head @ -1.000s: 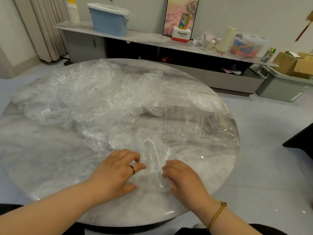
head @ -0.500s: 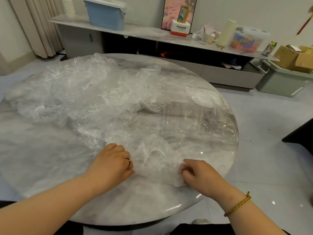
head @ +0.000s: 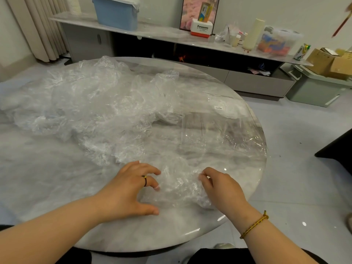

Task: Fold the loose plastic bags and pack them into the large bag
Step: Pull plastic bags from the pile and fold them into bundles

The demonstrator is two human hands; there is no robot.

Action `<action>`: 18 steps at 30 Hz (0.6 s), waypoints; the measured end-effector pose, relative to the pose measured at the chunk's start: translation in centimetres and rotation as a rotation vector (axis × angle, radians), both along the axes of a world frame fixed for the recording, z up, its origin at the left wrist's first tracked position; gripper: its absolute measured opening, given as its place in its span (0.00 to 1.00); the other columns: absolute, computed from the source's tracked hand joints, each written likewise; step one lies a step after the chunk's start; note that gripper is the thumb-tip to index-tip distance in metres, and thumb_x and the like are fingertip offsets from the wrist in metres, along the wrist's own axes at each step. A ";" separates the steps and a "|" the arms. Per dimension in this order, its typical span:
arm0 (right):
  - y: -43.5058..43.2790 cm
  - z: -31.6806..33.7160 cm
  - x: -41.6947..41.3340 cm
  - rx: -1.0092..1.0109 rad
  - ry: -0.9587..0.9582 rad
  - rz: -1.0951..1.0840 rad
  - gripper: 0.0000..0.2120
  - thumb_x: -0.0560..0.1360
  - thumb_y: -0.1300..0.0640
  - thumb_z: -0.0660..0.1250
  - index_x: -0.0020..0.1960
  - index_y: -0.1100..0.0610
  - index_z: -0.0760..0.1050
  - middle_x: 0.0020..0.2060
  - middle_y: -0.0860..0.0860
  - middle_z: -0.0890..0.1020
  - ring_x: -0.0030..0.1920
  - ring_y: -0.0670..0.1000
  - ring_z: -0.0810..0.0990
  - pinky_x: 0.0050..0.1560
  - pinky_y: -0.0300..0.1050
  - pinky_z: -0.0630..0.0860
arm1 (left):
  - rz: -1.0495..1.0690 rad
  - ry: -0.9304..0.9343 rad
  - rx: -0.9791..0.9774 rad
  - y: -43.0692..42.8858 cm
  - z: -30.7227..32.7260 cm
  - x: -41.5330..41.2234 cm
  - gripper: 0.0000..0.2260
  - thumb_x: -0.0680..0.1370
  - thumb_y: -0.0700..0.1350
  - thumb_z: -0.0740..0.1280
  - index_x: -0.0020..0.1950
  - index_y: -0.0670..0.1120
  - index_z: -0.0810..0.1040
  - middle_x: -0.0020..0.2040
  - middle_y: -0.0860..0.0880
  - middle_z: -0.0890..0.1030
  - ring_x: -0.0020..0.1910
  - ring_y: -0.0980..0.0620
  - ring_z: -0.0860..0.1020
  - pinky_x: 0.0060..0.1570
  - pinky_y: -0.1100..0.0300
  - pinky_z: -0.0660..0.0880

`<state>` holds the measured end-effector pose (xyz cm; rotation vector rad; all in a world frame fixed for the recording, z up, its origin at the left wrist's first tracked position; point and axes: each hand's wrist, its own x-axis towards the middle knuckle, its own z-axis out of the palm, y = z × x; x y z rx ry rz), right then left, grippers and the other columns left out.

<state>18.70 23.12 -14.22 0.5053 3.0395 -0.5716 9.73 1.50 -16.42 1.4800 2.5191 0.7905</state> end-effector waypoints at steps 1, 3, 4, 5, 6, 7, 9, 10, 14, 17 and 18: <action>-0.1 -0.1 0.0 -0.007 0.029 -0.007 0.11 0.80 0.51 0.54 0.49 0.53 0.73 0.28 0.45 0.69 0.34 0.50 0.70 0.36 0.42 0.64 | -0.039 0.042 -0.025 0.0 -0.3 0.0 0.25 0.63 0.76 0.55 0.48 0.61 0.73 0.56 0.64 0.70 0.59 0.66 0.65 0.66 0.73 0.49; 0.0 -0.3 0.0 -0.126 0.116 -0.037 0.11 0.79 0.53 0.57 0.40 0.54 0.71 0.26 0.46 0.69 0.30 0.48 0.68 0.34 0.41 0.65 | -0.082 0.154 -0.011 0.2 -0.7 0.0 0.14 0.66 0.65 0.60 0.47 0.60 0.70 0.51 0.61 0.77 0.56 0.63 0.70 0.64 0.69 0.51; 0.1 -0.3 0.0 -0.232 0.157 -0.056 0.12 0.79 0.55 0.59 0.37 0.53 0.70 0.25 0.46 0.70 0.28 0.46 0.67 0.33 0.38 0.66 | -0.098 0.176 0.008 0.3 -0.6 0.0 0.10 0.66 0.60 0.60 0.44 0.60 0.70 0.46 0.61 0.79 0.52 0.63 0.71 0.63 0.68 0.54; 0.1 -0.1 0.0 -0.350 0.198 -0.060 0.13 0.78 0.57 0.61 0.34 0.51 0.70 0.25 0.45 0.71 0.28 0.44 0.69 0.33 0.33 0.66 | -0.106 0.199 0.026 0.5 -0.3 -0.1 0.06 0.66 0.57 0.60 0.41 0.59 0.73 0.41 0.60 0.80 0.47 0.63 0.72 0.61 0.67 0.58; 0.2 0.1 0.1 -0.452 0.242 -0.047 0.14 0.77 0.60 0.63 0.33 0.49 0.71 0.25 0.44 0.74 0.30 0.42 0.72 0.35 0.30 0.68 | -0.105 0.231 0.040 0.6 0.0 -0.3 0.06 0.67 0.55 0.60 0.37 0.57 0.75 0.35 0.60 0.79 0.42 0.62 0.72 0.56 0.67 0.63; 0.4 0.1 0.1 -0.504 0.287 -0.013 0.15 0.76 0.61 0.64 0.34 0.46 0.73 0.27 0.41 0.77 0.34 0.39 0.74 0.39 0.27 0.68 | -0.091 0.263 0.023 0.7 0.3 -0.5 0.09 0.67 0.53 0.59 0.32 0.56 0.77 0.30 0.60 0.77 0.38 0.61 0.70 0.49 0.68 0.65; 1.2 0.4 0.5 -0.419 0.376 0.126 0.14 0.73 0.60 0.67 0.35 0.42 0.75 0.31 0.33 0.78 0.43 0.35 0.74 0.45 0.25 0.68 | -0.059 0.388 -0.025 0.4 0.7 -1.0 0.13 0.67 0.51 0.57 0.27 0.53 0.78 0.25 0.59 0.74 0.32 0.60 0.69 0.41 0.67 0.64; 1.7 0.6 0.8 -0.296 0.395 0.235 0.10 0.71 0.57 0.67 0.36 0.42 0.77 0.31 0.32 0.78 0.45 0.36 0.73 0.46 0.27 0.69 | -0.045 0.436 -0.056 0.1 0.6 -1.3 0.14 0.67 0.50 0.56 0.26 0.53 0.78 0.23 0.59 0.73 0.29 0.60 0.70 0.40 0.66 0.63; 2.7 0.3 3.0 -0.025 -0.015 0.501 0.13 0.67 0.54 0.62 0.47 0.45 0.81 0.45 0.34 0.79 0.50 0.36 0.69 0.57 0.34 0.68 | -0.070 0.383 -0.196 -1.1 0.1 -1.7 0.13 0.64 0.53 0.56 0.24 0.55 0.77 0.23 0.59 0.72 0.27 0.61 0.72 0.39 0.64 0.63; 2.2 1.2 4.1 -0.422 -0.113 0.287 0.15 0.71 0.61 0.62 0.49 0.42 0.75 0.51 0.34 0.75 0.55 0.37 0.72 0.55 0.23 0.65 | -0.031 0.154 -0.154 -1.5 1.1 -1.3 0.12 0.62 0.56 0.56 0.26 0.57 0.77 0.27 0.62 0.72 0.34 0.64 0.72 0.39 0.68 0.64; 2.0 1.4 3.8 -0.532 -0.012 0.130 0.14 0.72 0.62 0.62 0.47 0.42 0.74 0.49 0.38 0.77 0.51 0.41 0.76 0.50 0.25 0.69 | 0.051 0.028 -0.079 -1.3 1.7 -1.1 0.11 0.62 0.57 0.56 0.26 0.56 0.75 0.29 0.62 0.74 0.38 0.63 0.73 0.40 0.70 0.64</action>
